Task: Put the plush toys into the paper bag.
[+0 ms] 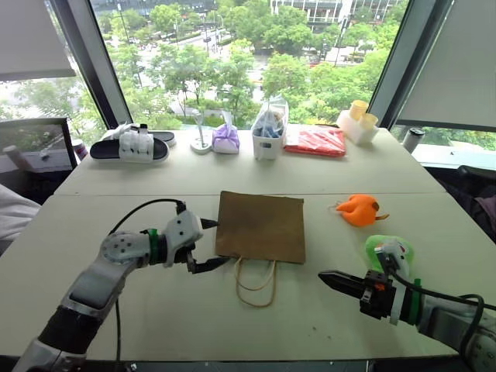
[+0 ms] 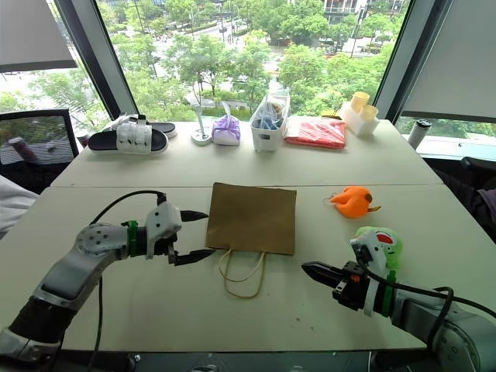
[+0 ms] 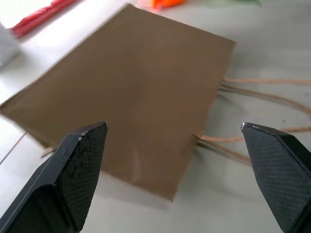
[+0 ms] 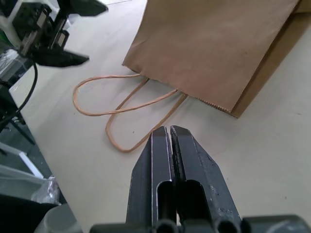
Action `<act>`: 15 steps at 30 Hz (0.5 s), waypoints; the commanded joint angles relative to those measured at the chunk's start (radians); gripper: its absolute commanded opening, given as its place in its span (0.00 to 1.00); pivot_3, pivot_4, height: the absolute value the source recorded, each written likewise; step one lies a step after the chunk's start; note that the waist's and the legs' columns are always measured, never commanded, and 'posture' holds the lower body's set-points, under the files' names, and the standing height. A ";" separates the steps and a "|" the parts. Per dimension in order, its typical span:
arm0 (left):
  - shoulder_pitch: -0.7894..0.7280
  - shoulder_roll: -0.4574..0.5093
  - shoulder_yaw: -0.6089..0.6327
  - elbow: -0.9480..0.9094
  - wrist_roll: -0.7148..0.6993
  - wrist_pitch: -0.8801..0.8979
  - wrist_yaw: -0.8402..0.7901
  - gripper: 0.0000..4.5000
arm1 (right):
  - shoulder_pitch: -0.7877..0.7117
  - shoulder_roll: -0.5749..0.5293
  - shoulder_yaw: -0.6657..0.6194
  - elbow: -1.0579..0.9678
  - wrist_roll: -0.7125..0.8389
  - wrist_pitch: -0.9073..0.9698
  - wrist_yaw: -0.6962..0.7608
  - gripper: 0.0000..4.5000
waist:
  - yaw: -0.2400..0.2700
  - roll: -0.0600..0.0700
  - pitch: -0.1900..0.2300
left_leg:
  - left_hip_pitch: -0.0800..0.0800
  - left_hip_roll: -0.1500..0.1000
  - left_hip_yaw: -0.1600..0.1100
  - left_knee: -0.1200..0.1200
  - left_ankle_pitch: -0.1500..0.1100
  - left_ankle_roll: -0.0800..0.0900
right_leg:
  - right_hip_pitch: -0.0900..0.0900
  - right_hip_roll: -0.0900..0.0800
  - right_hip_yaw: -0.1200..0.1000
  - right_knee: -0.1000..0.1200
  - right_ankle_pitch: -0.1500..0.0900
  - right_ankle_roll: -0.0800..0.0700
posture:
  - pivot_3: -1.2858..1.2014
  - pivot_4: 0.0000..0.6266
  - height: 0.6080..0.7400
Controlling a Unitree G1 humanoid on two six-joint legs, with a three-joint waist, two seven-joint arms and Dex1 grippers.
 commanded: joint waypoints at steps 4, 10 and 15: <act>-0.098 -0.005 -0.081 0.125 0.103 -0.259 -0.148 1.00 | 0.091 0.065 -0.051 -0.124 0.030 -0.032 -0.092 0.01 | 0.001 0.000 0.000 | 0.000 0.000 -0.001 -0.002 0.000 0.000 | -0.001 0.000 0.000 0.000 0.000 0.000 | 0.52 0.24 1.00; -0.188 -0.108 -0.105 0.180 0.102 -0.282 -0.166 1.00 | 0.129 0.114 -0.012 -0.168 0.024 -0.053 -0.152 0.01 | 0.009 0.000 0.000 | 0.000 0.000 -0.001 0.001 0.000 0.000 | 0.002 0.000 0.000 0.000 0.000 0.000 | 0.52 0.24 1.00; -0.190 -0.169 -0.128 0.177 0.096 -0.293 -0.188 0.82 | 0.123 0.126 0.019 -0.166 0.014 -0.067 -0.176 0.00 | 0.006 0.000 0.000 | 0.001 0.000 -0.001 0.002 0.000 0.000 | 0.002 0.000 0.000 0.001 0.000 0.001 | 0.52 0.24 1.00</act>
